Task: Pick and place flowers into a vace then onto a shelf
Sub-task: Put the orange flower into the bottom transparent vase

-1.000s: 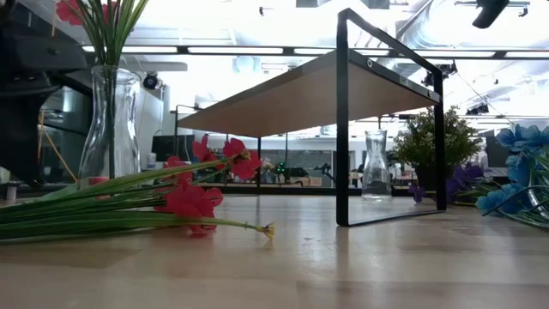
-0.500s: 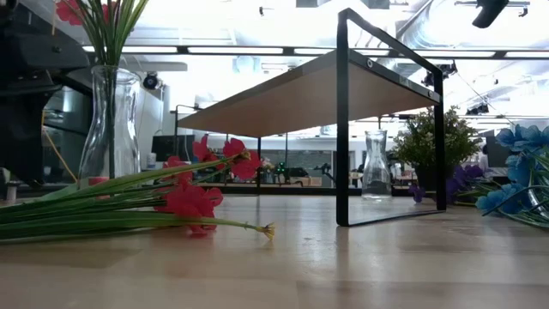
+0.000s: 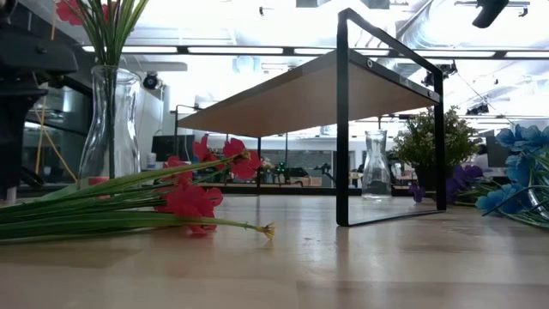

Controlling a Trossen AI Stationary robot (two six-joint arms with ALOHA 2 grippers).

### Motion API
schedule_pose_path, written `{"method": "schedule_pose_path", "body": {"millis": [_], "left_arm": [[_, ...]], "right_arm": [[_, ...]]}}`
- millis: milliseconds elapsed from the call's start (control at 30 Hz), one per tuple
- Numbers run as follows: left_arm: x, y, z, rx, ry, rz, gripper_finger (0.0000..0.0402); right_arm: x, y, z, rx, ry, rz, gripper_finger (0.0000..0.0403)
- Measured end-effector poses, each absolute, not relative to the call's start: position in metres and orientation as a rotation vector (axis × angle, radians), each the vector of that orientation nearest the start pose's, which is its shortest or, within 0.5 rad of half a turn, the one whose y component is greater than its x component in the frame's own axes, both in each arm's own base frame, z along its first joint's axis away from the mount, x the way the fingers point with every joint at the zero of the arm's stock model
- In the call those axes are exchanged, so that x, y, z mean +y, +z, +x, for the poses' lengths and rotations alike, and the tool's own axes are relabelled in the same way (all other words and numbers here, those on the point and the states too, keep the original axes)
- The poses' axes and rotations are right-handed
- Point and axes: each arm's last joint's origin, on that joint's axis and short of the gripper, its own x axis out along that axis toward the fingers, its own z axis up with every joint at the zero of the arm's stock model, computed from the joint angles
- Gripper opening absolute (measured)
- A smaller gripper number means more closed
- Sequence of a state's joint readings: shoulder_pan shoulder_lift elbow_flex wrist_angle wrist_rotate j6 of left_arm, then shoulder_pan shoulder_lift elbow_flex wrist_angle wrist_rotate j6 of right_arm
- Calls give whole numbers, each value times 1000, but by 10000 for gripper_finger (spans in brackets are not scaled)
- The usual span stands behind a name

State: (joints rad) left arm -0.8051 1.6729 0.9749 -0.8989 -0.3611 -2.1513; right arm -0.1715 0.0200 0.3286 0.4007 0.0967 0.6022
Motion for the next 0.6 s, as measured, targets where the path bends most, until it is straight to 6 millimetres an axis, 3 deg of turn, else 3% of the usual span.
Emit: {"method": "schedule_pose_path", "body": {"millis": [600], "left_arm": [[-183,147,188,984,1067,-960,239]], "right_arm": [[-10,303,43,-765,-35,547,344]]}}
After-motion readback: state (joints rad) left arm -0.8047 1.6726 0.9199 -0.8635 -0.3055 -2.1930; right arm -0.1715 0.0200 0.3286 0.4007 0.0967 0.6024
